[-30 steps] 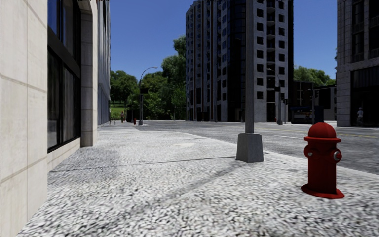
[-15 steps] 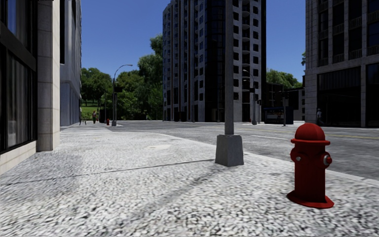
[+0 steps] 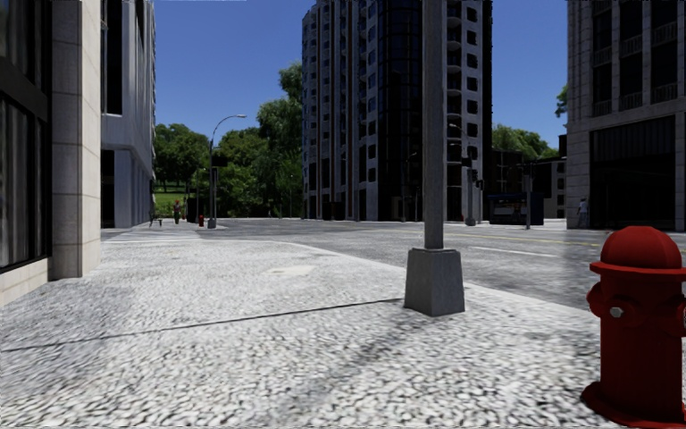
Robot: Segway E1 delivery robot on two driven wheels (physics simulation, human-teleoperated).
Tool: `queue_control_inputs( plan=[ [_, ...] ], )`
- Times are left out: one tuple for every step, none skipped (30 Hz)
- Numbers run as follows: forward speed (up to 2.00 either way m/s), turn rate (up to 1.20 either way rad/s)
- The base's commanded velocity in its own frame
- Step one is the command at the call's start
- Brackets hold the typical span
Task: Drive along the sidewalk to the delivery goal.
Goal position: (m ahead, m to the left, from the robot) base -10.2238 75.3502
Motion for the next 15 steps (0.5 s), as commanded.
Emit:
queue_control_inputs(
  plan=[
    [1.03,0.36],
    [1.05,0.36],
    [1.05,0.36],
    [1.05,0.36],
    [1.05,0.36],
    [1.06,0.36],
    [1.06,0.36],
    [1.06,0.36],
    [1.06,0.36],
    [1.09,0.36],
    [1.12,0.36],
    [1.15,0.36],
    [1.16,0.36],
    [1.16,0.36],
    [1.16,0.36]
  ],
)
